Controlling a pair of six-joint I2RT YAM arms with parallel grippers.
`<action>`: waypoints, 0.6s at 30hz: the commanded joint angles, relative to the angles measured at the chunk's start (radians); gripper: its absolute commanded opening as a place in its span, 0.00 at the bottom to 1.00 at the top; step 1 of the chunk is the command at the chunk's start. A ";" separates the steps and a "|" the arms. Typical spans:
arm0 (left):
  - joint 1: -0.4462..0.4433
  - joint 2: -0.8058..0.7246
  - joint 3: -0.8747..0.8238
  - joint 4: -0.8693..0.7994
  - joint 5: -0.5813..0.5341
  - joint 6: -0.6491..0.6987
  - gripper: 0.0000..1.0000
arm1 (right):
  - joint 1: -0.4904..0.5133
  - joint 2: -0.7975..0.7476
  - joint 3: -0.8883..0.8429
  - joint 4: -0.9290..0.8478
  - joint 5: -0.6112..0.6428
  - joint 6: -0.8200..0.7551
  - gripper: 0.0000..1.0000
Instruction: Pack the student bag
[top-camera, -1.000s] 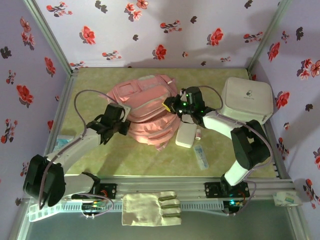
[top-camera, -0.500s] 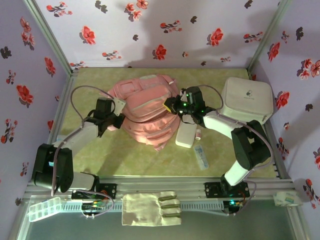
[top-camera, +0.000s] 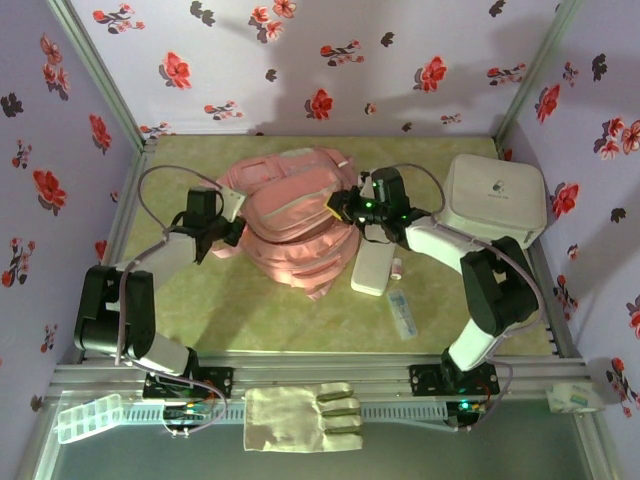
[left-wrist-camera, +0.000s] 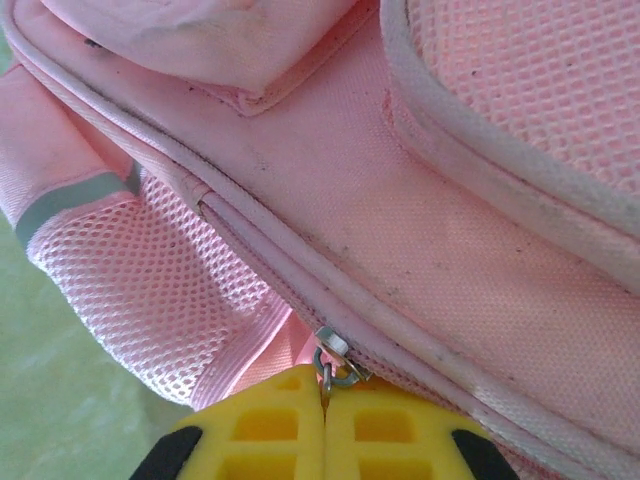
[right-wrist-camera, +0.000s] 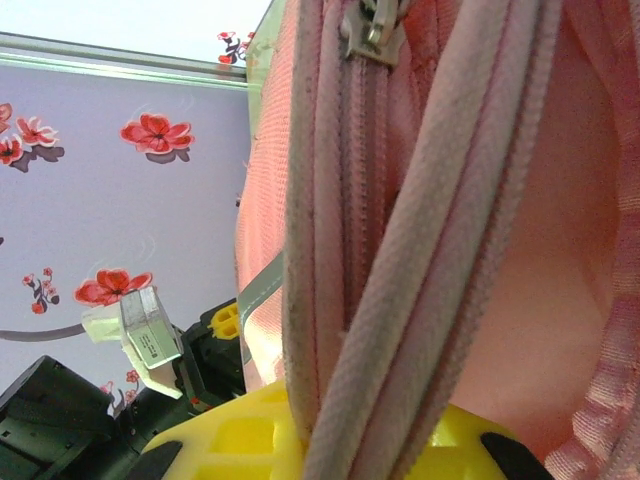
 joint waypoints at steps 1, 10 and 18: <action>0.037 -0.012 0.041 0.070 -0.116 -0.052 0.10 | -0.007 0.035 0.050 0.047 -0.023 -0.030 0.10; 0.098 -0.196 -0.033 0.027 -0.150 -0.281 0.51 | 0.011 0.116 0.115 0.126 -0.042 0.039 0.17; 0.098 -0.377 -0.034 -0.095 -0.152 -0.608 0.83 | 0.040 0.145 0.121 0.067 -0.011 0.025 0.37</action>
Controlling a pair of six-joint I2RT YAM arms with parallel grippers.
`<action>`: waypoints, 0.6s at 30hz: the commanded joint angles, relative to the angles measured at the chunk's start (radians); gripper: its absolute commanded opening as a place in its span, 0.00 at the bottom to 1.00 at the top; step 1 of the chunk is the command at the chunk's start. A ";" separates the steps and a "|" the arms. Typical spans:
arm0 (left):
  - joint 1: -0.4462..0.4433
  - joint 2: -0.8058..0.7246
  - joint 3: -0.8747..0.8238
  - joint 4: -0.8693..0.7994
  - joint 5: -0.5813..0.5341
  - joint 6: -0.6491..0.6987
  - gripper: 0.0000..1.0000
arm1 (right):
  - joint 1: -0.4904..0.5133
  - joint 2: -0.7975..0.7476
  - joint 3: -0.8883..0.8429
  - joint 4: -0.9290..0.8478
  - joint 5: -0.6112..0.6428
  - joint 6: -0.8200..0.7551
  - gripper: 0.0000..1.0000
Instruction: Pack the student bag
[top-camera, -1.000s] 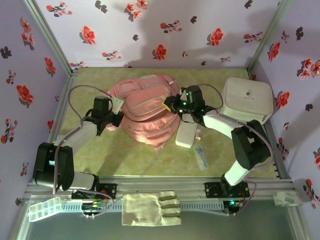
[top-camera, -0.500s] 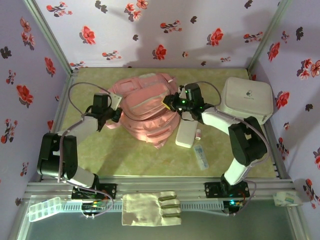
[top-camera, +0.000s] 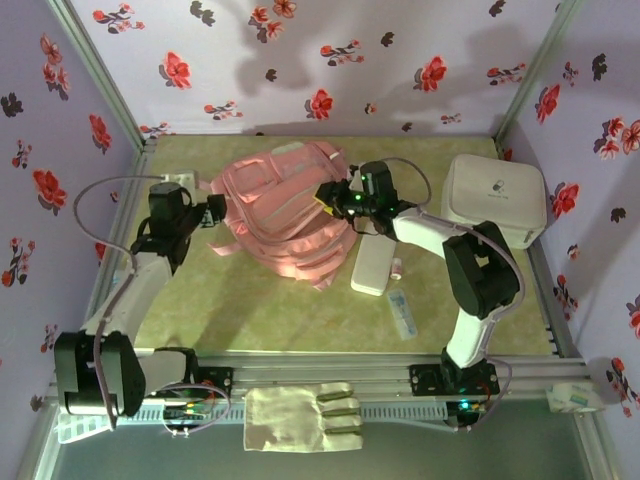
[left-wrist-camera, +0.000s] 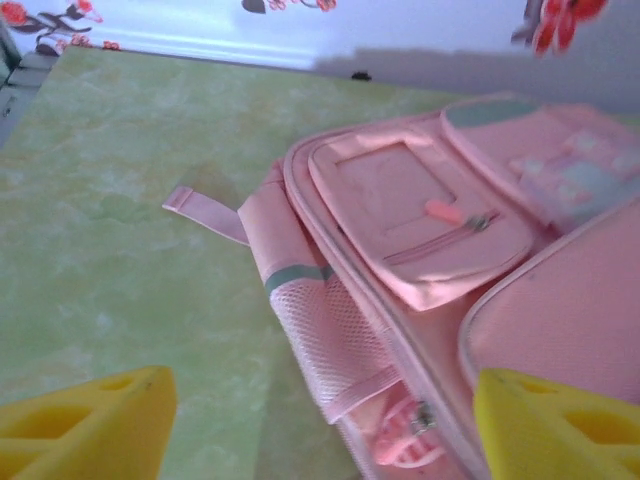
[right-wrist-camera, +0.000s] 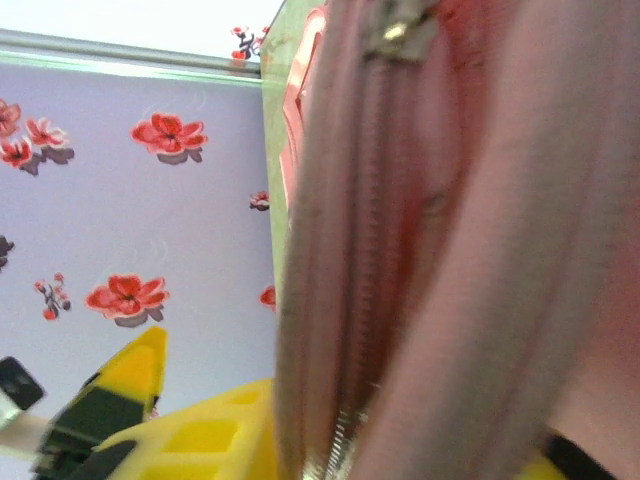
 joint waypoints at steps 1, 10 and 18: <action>-0.001 -0.058 -0.014 -0.062 -0.022 -0.188 0.85 | 0.008 -0.004 0.007 -0.012 0.019 -0.023 0.40; -0.001 -0.144 0.018 -0.141 -0.025 -0.279 0.94 | -0.030 -0.315 -0.149 -0.347 0.150 -0.230 0.80; -0.001 -0.182 0.010 -0.147 0.007 -0.273 0.99 | -0.007 -0.639 -0.254 -0.809 0.559 -0.475 0.99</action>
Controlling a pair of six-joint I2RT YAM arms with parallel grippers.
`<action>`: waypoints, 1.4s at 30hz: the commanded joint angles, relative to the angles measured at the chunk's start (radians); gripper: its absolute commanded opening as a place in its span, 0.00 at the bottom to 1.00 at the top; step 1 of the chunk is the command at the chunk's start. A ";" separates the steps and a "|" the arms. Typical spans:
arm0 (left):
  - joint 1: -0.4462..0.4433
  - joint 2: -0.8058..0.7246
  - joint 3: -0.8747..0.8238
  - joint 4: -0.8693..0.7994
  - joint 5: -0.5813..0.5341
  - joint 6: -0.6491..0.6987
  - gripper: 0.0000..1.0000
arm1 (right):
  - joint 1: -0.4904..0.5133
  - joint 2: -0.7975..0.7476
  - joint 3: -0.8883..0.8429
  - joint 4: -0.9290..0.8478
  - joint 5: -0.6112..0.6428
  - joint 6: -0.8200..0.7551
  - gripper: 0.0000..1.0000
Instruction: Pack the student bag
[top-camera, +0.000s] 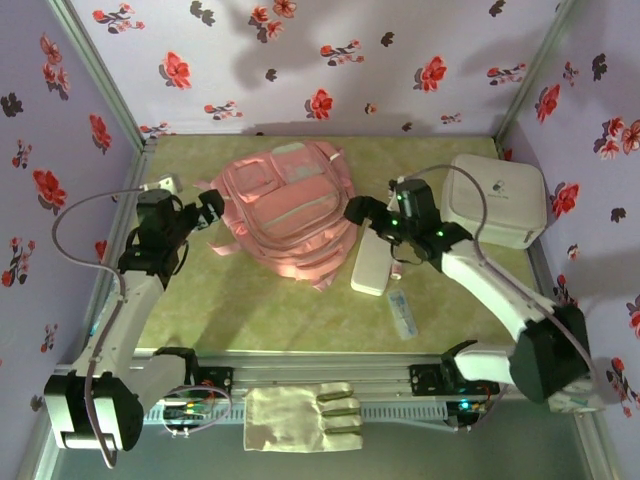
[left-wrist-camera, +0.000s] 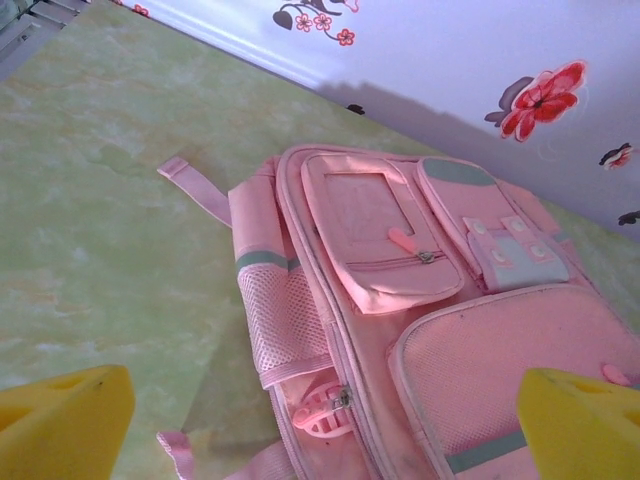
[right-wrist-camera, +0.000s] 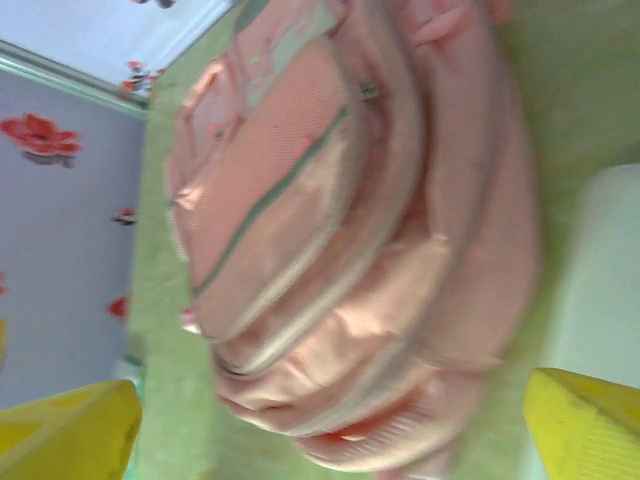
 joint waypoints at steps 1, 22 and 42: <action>0.000 -0.026 0.010 -0.024 0.016 -0.015 0.99 | 0.018 -0.072 -0.061 -0.273 0.256 -0.111 0.99; -0.001 -0.045 0.006 -0.060 0.070 0.008 1.00 | 0.272 0.188 -0.100 -0.218 0.496 0.183 0.99; -0.001 -0.012 -0.007 -0.049 0.079 0.004 1.00 | 0.273 0.344 -0.044 -0.222 0.501 0.180 0.99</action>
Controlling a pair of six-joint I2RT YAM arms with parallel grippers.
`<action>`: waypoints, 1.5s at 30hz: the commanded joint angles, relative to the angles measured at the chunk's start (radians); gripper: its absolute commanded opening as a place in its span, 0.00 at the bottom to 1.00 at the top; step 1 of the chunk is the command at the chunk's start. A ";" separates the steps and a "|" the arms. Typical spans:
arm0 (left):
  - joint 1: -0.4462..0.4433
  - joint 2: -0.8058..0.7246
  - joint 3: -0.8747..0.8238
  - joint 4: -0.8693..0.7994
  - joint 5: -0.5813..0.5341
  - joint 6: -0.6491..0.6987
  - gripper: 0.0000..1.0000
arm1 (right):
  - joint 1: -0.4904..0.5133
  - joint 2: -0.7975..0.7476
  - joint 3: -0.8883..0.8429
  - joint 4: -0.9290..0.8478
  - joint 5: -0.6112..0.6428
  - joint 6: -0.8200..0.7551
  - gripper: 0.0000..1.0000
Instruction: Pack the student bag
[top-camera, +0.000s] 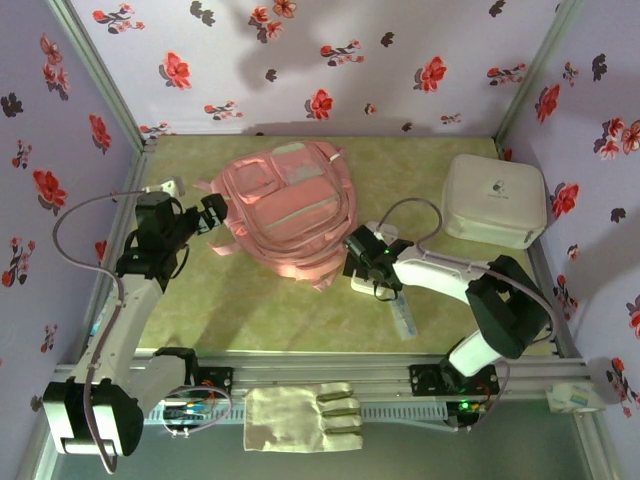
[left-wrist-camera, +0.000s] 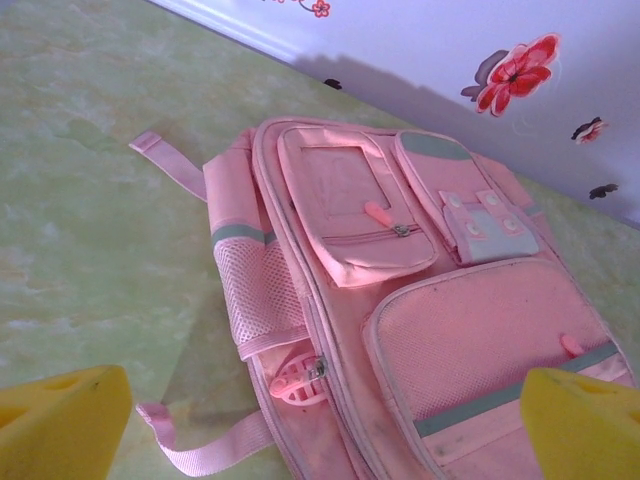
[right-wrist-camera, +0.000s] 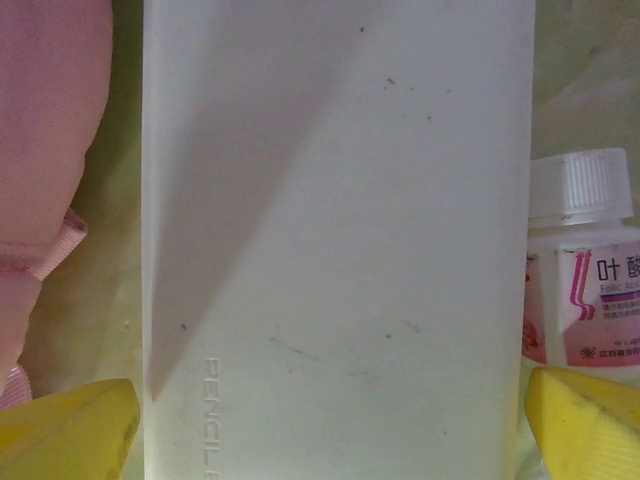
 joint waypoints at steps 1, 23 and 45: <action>-0.001 0.009 -0.008 -0.004 0.015 0.003 1.00 | 0.007 0.021 0.030 -0.022 0.026 0.015 0.99; -0.001 0.020 -0.001 -0.021 0.015 0.009 1.00 | -0.005 0.110 0.056 -0.037 -0.010 0.051 0.99; -0.045 0.070 0.049 -0.028 0.094 0.011 1.00 | -0.020 -0.218 0.062 -0.035 0.104 -0.025 0.81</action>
